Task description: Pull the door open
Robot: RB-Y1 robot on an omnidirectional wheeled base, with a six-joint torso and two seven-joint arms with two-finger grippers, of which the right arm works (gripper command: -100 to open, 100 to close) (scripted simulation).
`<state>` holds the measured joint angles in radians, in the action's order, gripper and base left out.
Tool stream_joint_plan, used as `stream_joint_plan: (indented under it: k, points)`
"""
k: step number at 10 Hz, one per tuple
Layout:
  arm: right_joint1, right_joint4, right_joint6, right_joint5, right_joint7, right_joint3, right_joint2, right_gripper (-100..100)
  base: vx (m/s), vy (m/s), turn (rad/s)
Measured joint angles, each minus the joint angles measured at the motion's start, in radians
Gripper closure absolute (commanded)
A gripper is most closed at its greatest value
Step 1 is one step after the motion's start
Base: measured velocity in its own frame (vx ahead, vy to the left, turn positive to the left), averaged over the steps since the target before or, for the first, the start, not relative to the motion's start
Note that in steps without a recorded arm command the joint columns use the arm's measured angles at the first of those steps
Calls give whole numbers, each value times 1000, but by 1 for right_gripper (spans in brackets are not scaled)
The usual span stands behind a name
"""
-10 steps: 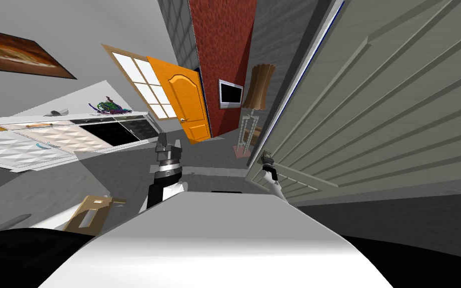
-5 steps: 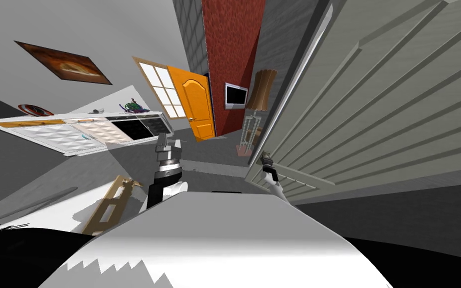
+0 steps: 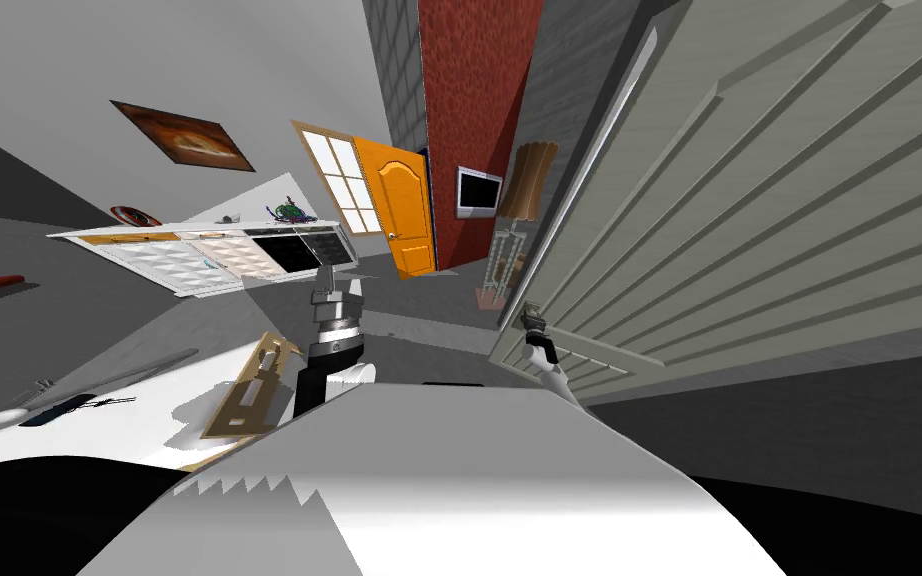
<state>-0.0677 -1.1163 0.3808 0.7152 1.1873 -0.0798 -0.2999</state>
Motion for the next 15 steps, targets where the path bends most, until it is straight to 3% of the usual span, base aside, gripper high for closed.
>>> stream_joint_plan:
  k: [6, 9, 15]
  points:
    - [21, -21, 2, -9, 54, 63, -36, 100, -191, -41, 95]
    - [30, -30, 2, -13, 70, 87, -41, 100, -135, -43, 71]
    - [54, -59, 11, -19, 117, 141, -84, 100, -195, -45, 97]
